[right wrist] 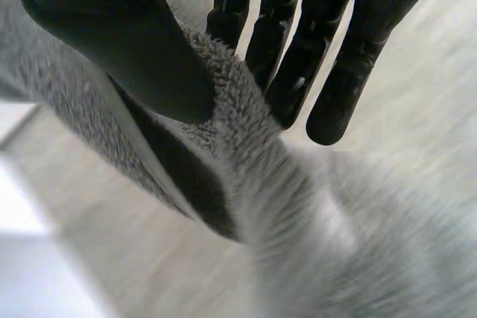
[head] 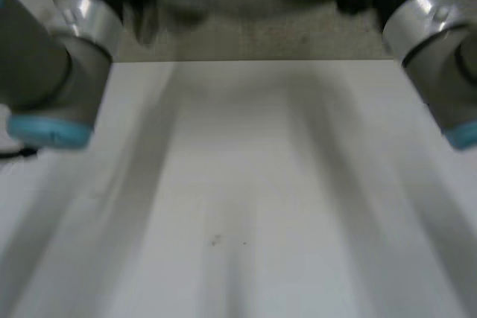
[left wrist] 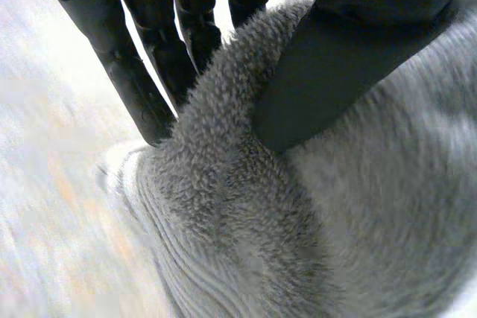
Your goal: Fold the laundry
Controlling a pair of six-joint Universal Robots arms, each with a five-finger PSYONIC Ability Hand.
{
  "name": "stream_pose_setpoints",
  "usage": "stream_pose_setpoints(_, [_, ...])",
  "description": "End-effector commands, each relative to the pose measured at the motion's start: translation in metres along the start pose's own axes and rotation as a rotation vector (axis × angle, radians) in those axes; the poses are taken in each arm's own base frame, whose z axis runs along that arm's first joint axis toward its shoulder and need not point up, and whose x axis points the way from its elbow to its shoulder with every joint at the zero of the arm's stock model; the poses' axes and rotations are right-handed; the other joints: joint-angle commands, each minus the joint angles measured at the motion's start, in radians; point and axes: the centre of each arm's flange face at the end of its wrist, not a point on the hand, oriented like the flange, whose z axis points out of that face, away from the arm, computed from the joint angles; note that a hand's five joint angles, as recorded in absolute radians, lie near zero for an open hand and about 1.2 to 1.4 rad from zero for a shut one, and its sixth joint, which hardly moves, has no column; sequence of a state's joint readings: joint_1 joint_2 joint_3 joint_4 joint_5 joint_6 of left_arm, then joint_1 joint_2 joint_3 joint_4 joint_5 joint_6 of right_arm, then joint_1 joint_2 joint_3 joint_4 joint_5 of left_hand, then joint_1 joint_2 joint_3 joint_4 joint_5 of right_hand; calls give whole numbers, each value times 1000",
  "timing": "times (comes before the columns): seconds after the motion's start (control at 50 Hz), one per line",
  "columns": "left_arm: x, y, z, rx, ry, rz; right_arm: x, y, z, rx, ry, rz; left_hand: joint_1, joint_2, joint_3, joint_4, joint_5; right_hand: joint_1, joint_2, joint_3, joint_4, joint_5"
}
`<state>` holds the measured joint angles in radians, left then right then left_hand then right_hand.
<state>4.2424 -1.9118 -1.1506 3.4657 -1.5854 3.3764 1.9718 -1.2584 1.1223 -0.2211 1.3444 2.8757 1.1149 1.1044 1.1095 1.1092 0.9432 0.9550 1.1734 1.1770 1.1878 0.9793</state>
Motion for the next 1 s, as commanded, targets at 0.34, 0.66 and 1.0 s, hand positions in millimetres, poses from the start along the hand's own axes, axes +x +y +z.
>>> stream_pose_setpoints(0.34, [34,129,-156,-656,183,8,-44,157,-90,-722,-275,134,-475,-464,-469,-469,-478,441,223,219,209,242])
stream_pose_setpoints(0.66, [7,84,-129,-531,101,8,7,166,-86,-751,-117,63,-623,-612,-617,-617,-625,-491,-710,-713,-724,-690])
stream_pose_setpoints(1.0, [2,130,-166,-744,115,-11,-8,151,-137,-778,-218,164,-564,-553,-558,-558,-567,-515,-733,-737,-748,-714])
